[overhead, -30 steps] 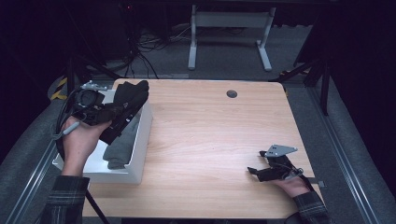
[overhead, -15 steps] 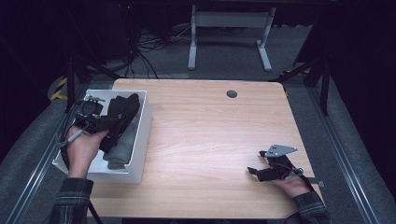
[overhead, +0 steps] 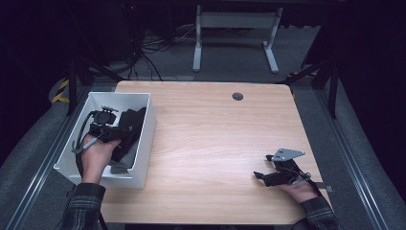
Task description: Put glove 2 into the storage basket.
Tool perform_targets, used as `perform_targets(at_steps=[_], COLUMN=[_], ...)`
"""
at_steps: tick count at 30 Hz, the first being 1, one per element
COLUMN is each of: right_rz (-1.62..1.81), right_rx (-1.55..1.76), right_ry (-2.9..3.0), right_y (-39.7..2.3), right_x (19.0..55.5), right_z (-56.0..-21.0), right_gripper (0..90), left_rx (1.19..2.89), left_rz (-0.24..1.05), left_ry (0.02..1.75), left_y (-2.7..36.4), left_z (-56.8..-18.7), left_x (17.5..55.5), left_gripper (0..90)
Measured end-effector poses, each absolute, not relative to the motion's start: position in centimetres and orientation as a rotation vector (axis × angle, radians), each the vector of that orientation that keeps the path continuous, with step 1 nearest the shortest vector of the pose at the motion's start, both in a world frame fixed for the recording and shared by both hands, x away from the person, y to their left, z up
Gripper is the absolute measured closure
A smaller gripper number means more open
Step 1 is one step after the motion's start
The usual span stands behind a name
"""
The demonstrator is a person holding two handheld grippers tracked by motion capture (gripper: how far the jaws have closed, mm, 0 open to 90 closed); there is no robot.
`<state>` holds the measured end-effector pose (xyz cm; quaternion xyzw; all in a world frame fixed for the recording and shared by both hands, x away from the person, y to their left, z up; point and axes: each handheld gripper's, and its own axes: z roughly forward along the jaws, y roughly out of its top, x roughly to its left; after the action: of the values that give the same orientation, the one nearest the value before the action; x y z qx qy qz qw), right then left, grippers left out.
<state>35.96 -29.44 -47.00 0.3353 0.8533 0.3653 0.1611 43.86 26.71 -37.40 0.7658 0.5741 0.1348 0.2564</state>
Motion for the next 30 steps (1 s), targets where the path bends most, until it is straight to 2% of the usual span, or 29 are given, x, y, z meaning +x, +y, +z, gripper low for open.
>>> perform_targets(at_steps=[1,4,8,19,30], right_rz=[1.043,1.043,1.043,1.042,1.043], right_rx=[0.959,0.960,0.962,0.961,0.963], right_ry=[2.437,2.436,2.435,2.436,2.438], right_y=[-29.4,-29.4,-29.4,-29.5,-29.5], right_x=[36.0,35.9,35.9,35.9,35.9], right_z=[-47.0,-47.0,-47.0,-47.0,-47.0], right_gripper=[14.4,14.5,14.5,14.5,14.5], left_rx=[2.078,2.069,2.053,2.018,2.052], left_rz=[0.355,0.366,0.370,0.389,0.348], left_ry=[1.562,1.558,1.531,1.340,1.195], left_y=[26.8,26.8,26.9,25.1,22.0], left_z=[-37.7,-37.6,-36.9,-33.1,-32.0], left_x=[44.0,44.1,44.0,43.3,42.7], left_gripper=[60.1,43.9,34.9,27.5,22.3])
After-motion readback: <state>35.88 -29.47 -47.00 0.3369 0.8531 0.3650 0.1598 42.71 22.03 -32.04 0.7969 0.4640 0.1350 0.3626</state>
